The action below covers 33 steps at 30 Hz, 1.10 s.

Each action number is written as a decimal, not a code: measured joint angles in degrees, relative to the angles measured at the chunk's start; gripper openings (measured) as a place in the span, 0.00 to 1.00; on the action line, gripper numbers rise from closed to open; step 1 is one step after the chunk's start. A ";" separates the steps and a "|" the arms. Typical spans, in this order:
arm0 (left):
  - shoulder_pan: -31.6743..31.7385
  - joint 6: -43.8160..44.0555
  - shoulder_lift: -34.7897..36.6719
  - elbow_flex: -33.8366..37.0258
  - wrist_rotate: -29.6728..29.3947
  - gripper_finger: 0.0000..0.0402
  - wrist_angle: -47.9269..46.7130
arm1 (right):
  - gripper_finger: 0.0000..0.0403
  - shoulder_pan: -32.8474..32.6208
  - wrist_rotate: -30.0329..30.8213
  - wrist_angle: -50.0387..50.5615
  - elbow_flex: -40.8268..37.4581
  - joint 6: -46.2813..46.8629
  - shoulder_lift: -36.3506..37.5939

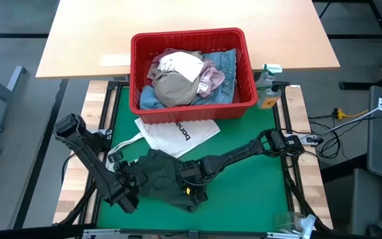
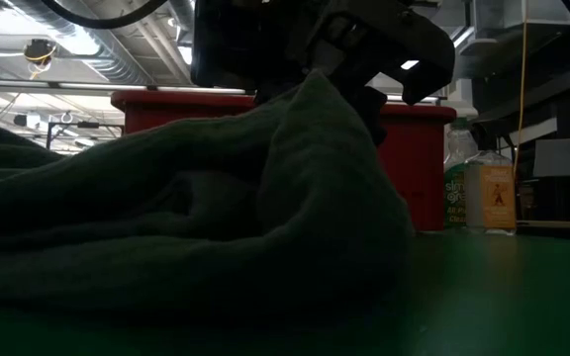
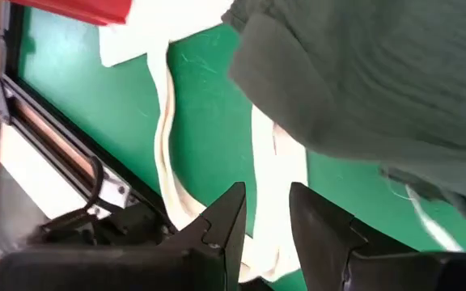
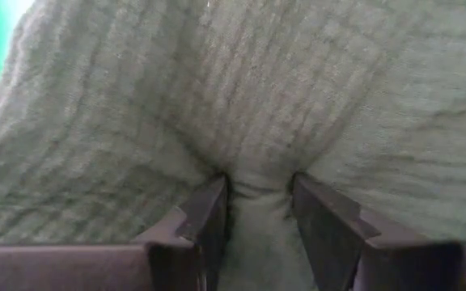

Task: Fold laundry
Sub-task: Fold the green shirt

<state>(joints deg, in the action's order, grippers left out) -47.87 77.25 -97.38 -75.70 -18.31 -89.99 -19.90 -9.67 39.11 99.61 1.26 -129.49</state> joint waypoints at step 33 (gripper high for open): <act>-1.75 -3.83 0.04 -0.13 6.56 0.45 24.10 | 0.37 0.00 0.00 -0.04 -0.02 0.00 -0.02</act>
<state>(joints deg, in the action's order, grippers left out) -49.63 73.42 -97.34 -75.83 -11.75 -65.89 -19.90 -9.67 39.07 99.59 1.26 -129.51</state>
